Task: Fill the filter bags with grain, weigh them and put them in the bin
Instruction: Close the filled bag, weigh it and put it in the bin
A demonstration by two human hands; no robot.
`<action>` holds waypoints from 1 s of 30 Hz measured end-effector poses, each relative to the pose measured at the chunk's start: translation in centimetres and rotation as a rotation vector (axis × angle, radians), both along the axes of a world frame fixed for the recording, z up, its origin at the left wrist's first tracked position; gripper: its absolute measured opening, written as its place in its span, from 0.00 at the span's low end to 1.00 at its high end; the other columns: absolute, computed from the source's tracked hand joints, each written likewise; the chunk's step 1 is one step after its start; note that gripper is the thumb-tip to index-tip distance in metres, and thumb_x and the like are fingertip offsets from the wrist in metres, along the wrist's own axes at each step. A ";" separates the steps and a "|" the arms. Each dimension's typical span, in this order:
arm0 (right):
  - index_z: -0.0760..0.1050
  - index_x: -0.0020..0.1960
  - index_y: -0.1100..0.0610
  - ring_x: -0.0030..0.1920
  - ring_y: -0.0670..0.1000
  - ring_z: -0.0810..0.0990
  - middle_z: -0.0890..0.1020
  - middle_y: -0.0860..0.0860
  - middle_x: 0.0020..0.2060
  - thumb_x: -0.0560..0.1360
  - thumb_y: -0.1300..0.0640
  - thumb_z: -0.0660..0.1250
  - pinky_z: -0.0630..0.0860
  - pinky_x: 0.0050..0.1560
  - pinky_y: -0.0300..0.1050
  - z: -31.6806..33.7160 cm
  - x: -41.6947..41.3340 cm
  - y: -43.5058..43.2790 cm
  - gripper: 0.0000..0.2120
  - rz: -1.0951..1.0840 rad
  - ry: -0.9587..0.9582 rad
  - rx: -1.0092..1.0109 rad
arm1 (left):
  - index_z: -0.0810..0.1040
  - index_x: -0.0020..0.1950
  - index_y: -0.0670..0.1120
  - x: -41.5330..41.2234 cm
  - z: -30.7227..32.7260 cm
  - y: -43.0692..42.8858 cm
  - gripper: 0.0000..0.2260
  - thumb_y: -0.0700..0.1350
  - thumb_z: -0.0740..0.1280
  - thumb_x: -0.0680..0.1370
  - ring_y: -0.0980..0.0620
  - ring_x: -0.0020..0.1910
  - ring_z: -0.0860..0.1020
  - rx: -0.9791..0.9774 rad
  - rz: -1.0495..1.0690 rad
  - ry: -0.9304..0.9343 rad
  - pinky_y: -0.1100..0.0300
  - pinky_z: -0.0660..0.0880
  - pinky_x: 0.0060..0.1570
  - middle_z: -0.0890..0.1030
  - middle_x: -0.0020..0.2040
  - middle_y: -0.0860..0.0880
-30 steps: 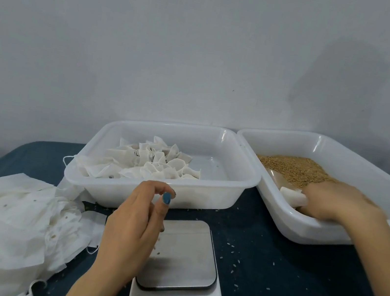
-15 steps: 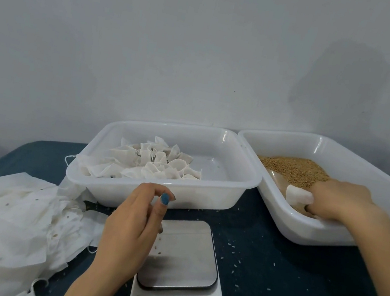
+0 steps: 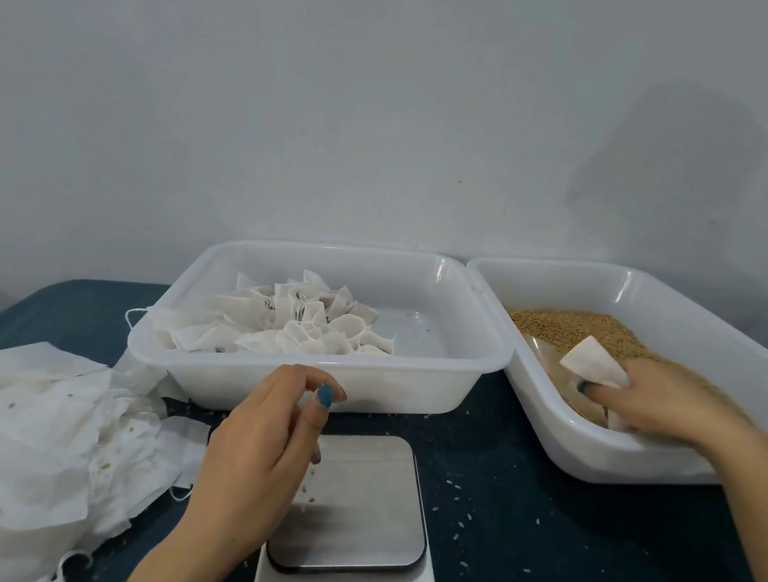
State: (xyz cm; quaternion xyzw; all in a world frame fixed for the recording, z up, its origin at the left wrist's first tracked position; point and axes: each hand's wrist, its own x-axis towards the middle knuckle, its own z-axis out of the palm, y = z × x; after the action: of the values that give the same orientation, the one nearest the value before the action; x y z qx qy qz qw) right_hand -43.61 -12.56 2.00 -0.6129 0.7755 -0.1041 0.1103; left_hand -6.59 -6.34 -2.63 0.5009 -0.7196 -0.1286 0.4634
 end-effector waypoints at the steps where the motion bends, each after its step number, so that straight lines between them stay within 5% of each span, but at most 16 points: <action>1: 0.76 0.45 0.49 0.40 0.48 0.79 0.81 0.47 0.39 0.77 0.43 0.66 0.70 0.38 0.45 0.0 0.2 0.3 0.10 0.000 -0.113 -0.048 | 0.73 0.51 0.58 0.0 0.0 0.0 0.15 0.63 0.51 0.81 0.58 0.39 0.79 0.003 -0.005 0.003 0.61 0.68 0.35 0.78 0.36 0.59; 6: 0.80 0.53 0.51 0.42 0.51 0.80 0.82 0.50 0.40 0.77 0.51 0.68 0.73 0.39 0.46 0.8 2.1 2.6 0.07 -0.006 -0.740 -0.367 | 0.73 0.51 0.60 -0.1 0.1 0.1 0.11 0.62 0.55 0.79 0.54 0.36 0.80 0.019 -0.046 0.035 0.59 0.72 0.34 0.79 0.36 0.56; 10: 0.78 0.49 0.53 0.36 0.46 0.81 0.82 0.46 0.33 0.57 0.43 0.76 0.77 0.37 0.42 1.5 7.1 5.1 0.24 0.125 -1.133 -0.394 | 0.74 0.51 0.62 -0.8 1.1 0.4 0.10 0.65 0.61 0.77 0.51 0.34 0.78 0.039 -0.134 0.119 0.63 0.73 0.32 0.80 0.39 0.55; 12: 0.77 0.47 0.52 0.34 0.42 0.81 0.82 0.44 0.32 0.54 0.42 0.78 0.77 0.37 0.39 0.8 9.9 5.6 0.27 0.179 -1.123 -0.364 | 0.75 0.53 0.59 -1.4 1.7 0.6 0.13 0.63 0.64 0.73 0.54 0.36 0.77 0.050 -0.197 0.168 0.67 0.72 0.33 0.80 0.44 0.57; 17: 0.78 0.48 0.45 0.42 0.36 0.81 0.84 0.37 0.40 0.66 0.49 0.78 0.75 0.38 0.31 -2.1 16.2 5.0 0.14 0.357 -0.874 -0.331 | 0.74 0.58 0.62 -2.4 2.5 0.6 0.21 0.70 0.64 0.70 0.57 0.47 0.78 0.086 -0.234 0.100 0.67 0.74 0.42 0.79 0.54 0.62; 20: 0.74 0.61 0.43 0.49 0.41 0.81 0.82 0.41 0.49 0.66 0.41 0.74 0.80 0.48 0.40 -3.0 18.8 4.4 0.25 0.405 -0.685 -0.310 | 0.74 0.53 0.62 -2.9 2.6 0.3 0.17 0.68 0.65 0.70 0.60 0.44 0.79 0.072 -0.161 0.091 0.70 0.73 0.39 0.79 0.49 0.63; 23: 0.70 0.57 0.44 0.45 0.44 0.80 0.81 0.43 0.46 0.63 0.34 0.69 0.81 0.45 0.47 -3.3 19.7 4.4 0.27 0.416 -0.491 -0.356 | 0.77 0.47 0.57 -2.5 2.1 -0.1 0.04 0.55 0.70 0.76 0.57 0.35 0.78 0.062 -0.105 0.104 0.65 0.72 0.31 0.81 0.39 0.56; 27: 0.69 0.50 0.44 0.41 0.44 0.80 0.81 0.44 0.42 0.61 0.34 0.74 0.80 0.41 0.49 -4.1 18.6 4.7 0.25 0.545 -0.533 -0.287 | 0.78 0.42 0.52 -1.3 1.3 -0.4 0.06 0.52 0.67 0.77 0.47 0.32 0.75 0.120 -0.124 0.138 0.55 0.70 0.31 0.78 0.33 0.47; 30: 0.75 0.53 0.45 0.45 0.43 0.81 0.82 0.42 0.46 0.66 0.40 0.77 0.80 0.43 0.42 -5.0 17.3 4.8 0.21 0.641 -0.784 -0.213 | 0.81 0.44 0.50 -0.6 0.8 -0.7 0.10 0.55 0.65 0.75 0.47 0.35 0.77 0.231 -0.196 0.209 0.54 0.73 0.35 0.81 0.36 0.47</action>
State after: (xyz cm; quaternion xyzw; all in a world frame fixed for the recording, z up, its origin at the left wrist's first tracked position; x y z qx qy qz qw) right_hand -26.27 -7.79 -2.99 -0.7424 0.4341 -0.3652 0.3563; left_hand -7.22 -7.03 -1.87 0.4621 -0.6933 -0.3063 0.4603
